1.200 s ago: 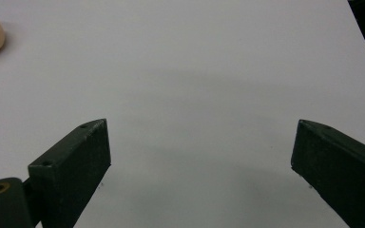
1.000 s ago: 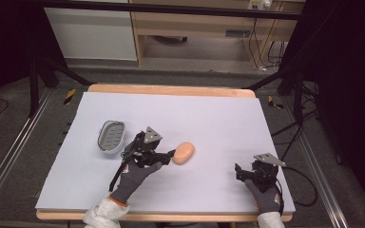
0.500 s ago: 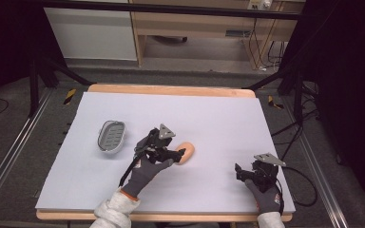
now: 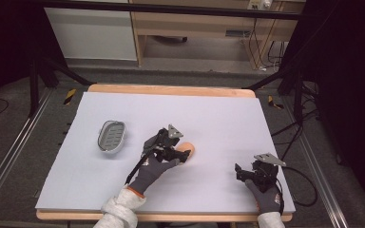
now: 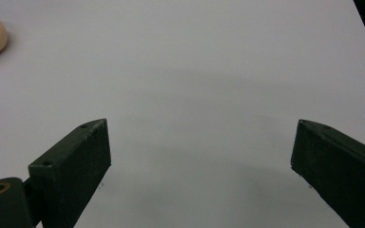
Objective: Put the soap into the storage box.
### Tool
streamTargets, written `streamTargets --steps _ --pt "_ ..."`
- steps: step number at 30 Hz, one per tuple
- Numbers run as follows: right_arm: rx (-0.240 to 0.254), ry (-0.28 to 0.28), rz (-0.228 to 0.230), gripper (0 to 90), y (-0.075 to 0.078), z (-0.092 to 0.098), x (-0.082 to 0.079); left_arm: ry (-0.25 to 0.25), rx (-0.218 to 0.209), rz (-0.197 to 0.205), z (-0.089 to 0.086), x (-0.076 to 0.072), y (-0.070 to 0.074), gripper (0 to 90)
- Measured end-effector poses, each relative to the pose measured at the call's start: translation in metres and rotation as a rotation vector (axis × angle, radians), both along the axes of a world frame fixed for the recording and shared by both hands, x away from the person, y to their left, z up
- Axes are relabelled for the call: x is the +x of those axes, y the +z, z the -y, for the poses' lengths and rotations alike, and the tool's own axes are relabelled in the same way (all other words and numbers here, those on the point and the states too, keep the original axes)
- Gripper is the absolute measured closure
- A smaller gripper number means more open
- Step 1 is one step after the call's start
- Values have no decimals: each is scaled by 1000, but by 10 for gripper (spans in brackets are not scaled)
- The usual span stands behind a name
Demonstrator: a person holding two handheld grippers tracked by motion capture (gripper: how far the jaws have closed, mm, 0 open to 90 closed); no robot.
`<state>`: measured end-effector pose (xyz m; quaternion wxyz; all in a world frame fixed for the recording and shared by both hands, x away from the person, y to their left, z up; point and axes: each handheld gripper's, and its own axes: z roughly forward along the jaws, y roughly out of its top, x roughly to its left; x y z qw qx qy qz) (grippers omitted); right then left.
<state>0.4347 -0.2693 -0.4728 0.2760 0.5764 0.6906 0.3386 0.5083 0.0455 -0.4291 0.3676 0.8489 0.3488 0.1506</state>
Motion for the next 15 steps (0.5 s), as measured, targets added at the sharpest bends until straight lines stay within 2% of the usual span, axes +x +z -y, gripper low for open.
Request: streamTargets --steps 3,6,15 --pt "0 3 0 62 0 0 0 -5 14 -22 4 1 -4 274" --pt "-3 4 -5 62 0 0 0 -9 41 -25 7 3 -8 272" --pt "-2 12 -8 62 0 -1 0 0 74 -54 13 9 -21 266"
